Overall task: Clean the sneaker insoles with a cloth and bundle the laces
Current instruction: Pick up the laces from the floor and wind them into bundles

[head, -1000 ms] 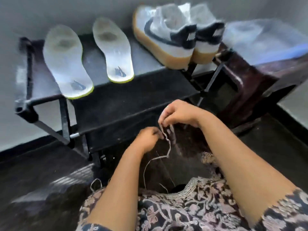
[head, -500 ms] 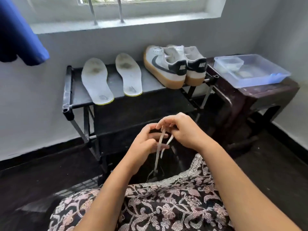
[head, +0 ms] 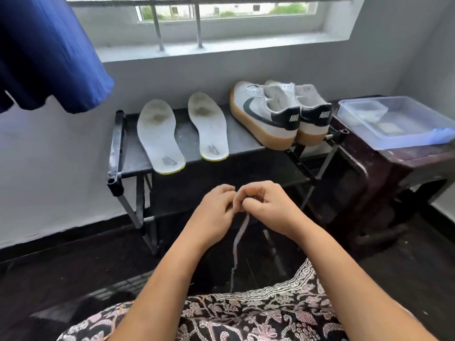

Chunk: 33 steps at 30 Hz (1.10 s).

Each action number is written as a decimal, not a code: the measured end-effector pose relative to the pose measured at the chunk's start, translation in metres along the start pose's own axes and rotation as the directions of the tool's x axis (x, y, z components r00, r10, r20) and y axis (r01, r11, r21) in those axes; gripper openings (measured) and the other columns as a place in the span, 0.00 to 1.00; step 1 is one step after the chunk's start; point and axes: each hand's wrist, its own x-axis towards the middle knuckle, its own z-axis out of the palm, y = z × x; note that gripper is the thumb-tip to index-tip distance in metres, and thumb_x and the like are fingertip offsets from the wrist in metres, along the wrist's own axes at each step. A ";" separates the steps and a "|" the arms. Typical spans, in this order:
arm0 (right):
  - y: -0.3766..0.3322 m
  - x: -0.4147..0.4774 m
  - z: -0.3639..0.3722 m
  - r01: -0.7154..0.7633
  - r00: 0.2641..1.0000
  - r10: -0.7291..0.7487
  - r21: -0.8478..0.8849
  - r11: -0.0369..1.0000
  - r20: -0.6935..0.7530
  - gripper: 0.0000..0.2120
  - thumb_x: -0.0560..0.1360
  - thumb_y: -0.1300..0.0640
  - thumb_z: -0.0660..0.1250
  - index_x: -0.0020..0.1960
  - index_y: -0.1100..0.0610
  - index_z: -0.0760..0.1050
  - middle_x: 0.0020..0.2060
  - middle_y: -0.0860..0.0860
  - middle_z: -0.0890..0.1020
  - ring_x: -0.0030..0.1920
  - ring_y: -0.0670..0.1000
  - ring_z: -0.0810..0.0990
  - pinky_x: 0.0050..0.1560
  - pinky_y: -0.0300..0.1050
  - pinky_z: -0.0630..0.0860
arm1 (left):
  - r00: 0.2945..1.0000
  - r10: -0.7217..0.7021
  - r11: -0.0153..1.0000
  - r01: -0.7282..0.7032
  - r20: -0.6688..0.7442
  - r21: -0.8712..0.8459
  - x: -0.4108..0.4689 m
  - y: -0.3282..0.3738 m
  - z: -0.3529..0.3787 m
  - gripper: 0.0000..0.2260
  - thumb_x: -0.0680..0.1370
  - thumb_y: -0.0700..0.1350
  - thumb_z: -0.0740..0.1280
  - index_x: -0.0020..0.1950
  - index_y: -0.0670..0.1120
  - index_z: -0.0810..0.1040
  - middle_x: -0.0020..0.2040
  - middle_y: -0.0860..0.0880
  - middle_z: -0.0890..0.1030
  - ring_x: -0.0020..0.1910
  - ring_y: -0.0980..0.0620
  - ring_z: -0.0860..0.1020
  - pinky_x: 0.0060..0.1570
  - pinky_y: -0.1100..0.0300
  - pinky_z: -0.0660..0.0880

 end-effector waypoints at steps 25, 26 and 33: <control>0.020 0.000 0.003 -0.107 0.987 0.128 -0.184 0.977 0.102 0.08 0.78 0.53 0.63 0.45 0.48 0.81 0.28 0.45 0.77 0.30 0.40 0.73 0.34 0.32 0.70 | 0.926 -0.375 0.029 -0.032 -0.040 -0.999 0.003 0.031 -0.020 0.17 0.81 0.35 0.55 0.71 0.39 0.66 0.56 0.45 0.81 0.54 0.52 0.81 0.52 0.61 0.79; 0.017 0.000 0.004 -0.107 0.981 0.134 -0.189 0.976 0.140 0.09 0.78 0.52 0.63 0.44 0.49 0.80 0.27 0.45 0.76 0.29 0.39 0.72 0.32 0.30 0.67 | 0.916 -0.398 0.058 -0.040 -0.060 -0.998 0.004 0.028 -0.019 0.18 0.82 0.35 0.55 0.72 0.39 0.64 0.57 0.45 0.81 0.56 0.52 0.81 0.53 0.61 0.78; 0.006 -0.004 0.002 -0.209 0.952 0.186 0.072 0.975 0.243 0.12 0.80 0.55 0.59 0.40 0.54 0.76 0.25 0.45 0.70 0.25 0.42 0.66 0.26 0.34 0.62 | 0.890 -0.435 0.622 0.187 -0.137 -0.760 0.001 0.015 -0.009 0.18 0.82 0.35 0.54 0.72 0.43 0.65 0.61 0.47 0.78 0.61 0.54 0.76 0.63 0.59 0.71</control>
